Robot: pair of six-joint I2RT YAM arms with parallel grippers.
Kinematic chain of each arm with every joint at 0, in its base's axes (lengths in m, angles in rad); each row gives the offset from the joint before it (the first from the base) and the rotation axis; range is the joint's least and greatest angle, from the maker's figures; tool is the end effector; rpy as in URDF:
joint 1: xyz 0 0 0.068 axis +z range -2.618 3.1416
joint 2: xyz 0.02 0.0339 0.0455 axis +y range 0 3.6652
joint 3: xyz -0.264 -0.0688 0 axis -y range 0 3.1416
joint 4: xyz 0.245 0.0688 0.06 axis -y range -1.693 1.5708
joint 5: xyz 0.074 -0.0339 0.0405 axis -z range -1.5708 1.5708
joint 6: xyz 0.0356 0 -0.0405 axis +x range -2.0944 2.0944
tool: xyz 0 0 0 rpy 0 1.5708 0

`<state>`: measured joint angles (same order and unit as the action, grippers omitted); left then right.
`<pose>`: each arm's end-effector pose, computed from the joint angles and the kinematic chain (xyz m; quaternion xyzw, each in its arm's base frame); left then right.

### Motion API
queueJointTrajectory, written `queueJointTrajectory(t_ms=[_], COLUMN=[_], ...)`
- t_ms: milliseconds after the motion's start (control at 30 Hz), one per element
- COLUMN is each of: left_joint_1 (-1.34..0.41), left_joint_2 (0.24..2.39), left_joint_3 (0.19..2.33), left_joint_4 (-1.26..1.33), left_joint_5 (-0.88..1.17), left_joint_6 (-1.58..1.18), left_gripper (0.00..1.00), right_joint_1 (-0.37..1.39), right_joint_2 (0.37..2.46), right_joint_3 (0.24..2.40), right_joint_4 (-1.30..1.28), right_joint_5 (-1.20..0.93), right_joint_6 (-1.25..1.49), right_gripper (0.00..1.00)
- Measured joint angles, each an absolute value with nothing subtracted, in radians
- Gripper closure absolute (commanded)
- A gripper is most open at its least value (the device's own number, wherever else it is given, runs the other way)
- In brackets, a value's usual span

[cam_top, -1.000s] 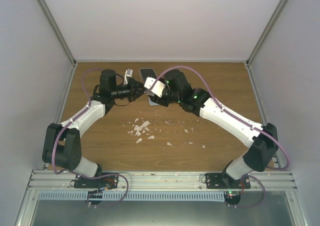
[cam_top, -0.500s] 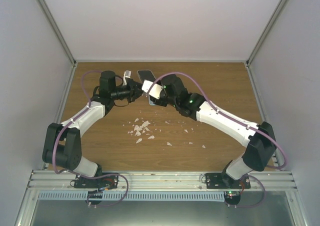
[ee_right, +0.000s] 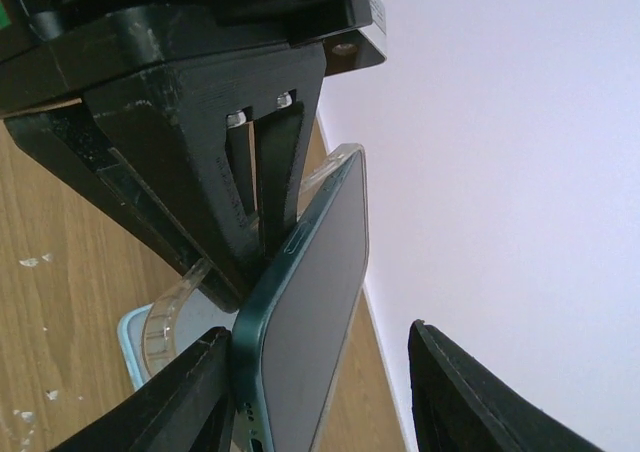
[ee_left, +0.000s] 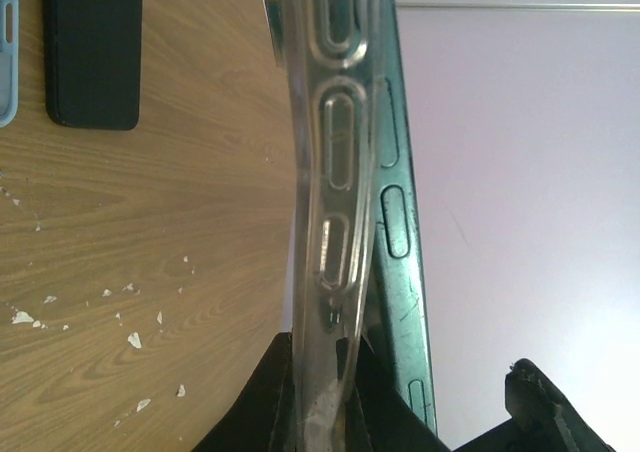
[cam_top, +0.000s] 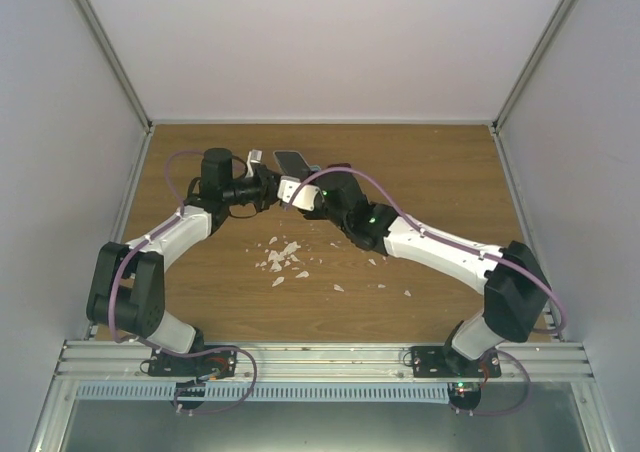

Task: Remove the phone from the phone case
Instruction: Remove the phone case from the phone.

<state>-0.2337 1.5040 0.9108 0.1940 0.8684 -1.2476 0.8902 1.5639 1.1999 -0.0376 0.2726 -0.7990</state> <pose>0.3132 -0.1025 0.2520 -0.1637 0.7738 -0.5972 0.1336 0.2391 0.2801 0.3040 -0.5680 0.6047 -0.0883 0.5513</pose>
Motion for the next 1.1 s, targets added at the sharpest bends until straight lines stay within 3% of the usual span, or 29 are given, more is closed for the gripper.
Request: queueJointTrajectory(t_ms=[233,600,800,1100], left_joint_1=[-0.234,-0.234,-0.236,-0.242], left_joint_2=[1.504,1.504,1.504,1.502], left_joint_3=[0.904,0.904,0.904,0.904], left_joint_4=[0.199,0.213,0.211,0.184], left_joint_5=[0.847,0.809,0.796,0.795], left_joint_6=[-1.248,-1.237,-1.220,-1.190], left_gripper=[1.00,1.00,1.00,1.00], right_joint_1=[0.900,0.889,0.865,0.847], right_joint_2=[1.592,1.640,1.657,1.657], right_joint_3=[1.154,1.158,1.212,1.278], right_joint_4=[0.078,0.137,0.068,-0.068], right_joint_5=[0.314,0.319,0.267,0.215], right_joint_6=[-0.883,-0.919,-0.882,-0.826], right_gripper=[0.71,0.81,0.99,1.00])
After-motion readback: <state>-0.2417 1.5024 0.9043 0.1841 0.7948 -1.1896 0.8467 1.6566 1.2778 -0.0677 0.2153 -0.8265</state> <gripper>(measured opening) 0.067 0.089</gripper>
